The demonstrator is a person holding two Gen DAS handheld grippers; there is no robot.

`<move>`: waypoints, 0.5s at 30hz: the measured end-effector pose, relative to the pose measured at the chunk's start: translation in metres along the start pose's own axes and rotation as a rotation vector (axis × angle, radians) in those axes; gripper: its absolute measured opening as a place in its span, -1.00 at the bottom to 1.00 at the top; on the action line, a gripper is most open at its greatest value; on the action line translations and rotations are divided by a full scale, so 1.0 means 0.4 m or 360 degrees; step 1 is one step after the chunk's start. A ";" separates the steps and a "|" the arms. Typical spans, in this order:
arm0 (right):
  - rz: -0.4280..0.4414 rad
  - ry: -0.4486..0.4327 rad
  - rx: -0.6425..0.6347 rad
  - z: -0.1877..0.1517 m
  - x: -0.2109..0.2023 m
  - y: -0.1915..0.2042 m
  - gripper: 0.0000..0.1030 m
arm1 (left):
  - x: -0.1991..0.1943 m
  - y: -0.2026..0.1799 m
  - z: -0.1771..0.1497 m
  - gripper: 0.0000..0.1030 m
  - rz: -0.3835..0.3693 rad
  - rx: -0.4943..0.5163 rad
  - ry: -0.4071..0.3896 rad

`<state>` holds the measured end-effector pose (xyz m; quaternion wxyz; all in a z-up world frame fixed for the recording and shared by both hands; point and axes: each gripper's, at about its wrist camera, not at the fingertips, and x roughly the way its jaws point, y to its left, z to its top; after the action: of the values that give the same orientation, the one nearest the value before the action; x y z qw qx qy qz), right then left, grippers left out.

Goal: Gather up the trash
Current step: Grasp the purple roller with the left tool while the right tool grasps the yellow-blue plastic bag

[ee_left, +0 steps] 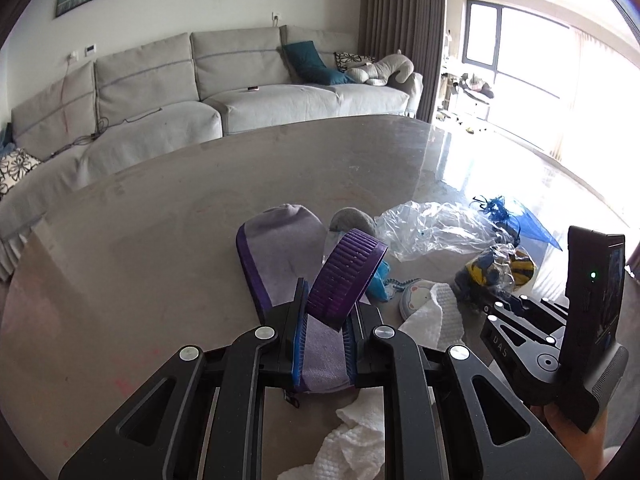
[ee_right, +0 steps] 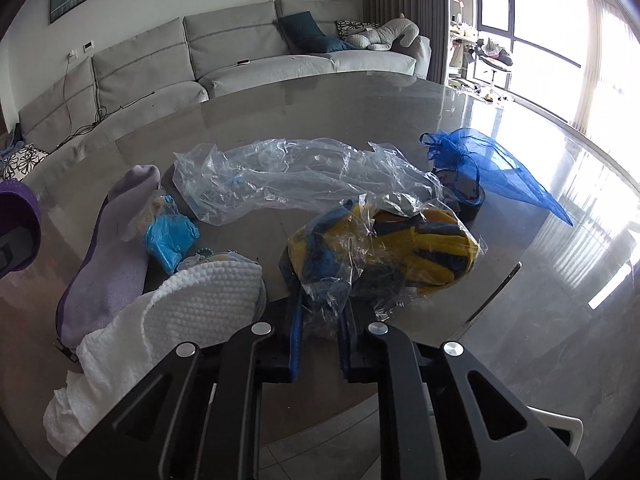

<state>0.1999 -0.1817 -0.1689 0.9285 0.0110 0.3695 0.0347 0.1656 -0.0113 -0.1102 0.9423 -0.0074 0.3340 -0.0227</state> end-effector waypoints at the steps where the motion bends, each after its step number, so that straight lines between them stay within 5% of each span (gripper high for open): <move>1: 0.0002 -0.0047 -0.0006 0.004 -0.023 0.004 -0.71 | -0.004 -0.002 0.001 -0.71 -0.0002 0.0004 -0.0004; 15: 0.0072 -0.0311 -0.0121 0.020 -0.293 0.017 -0.71 | -0.120 -0.074 0.005 -0.71 -0.0103 0.0071 -0.0100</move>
<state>0.1200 -0.1833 -0.0823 0.9588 -0.0126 0.2753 0.0685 0.1284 -0.0386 -0.0777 0.9509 0.0020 0.3034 -0.0604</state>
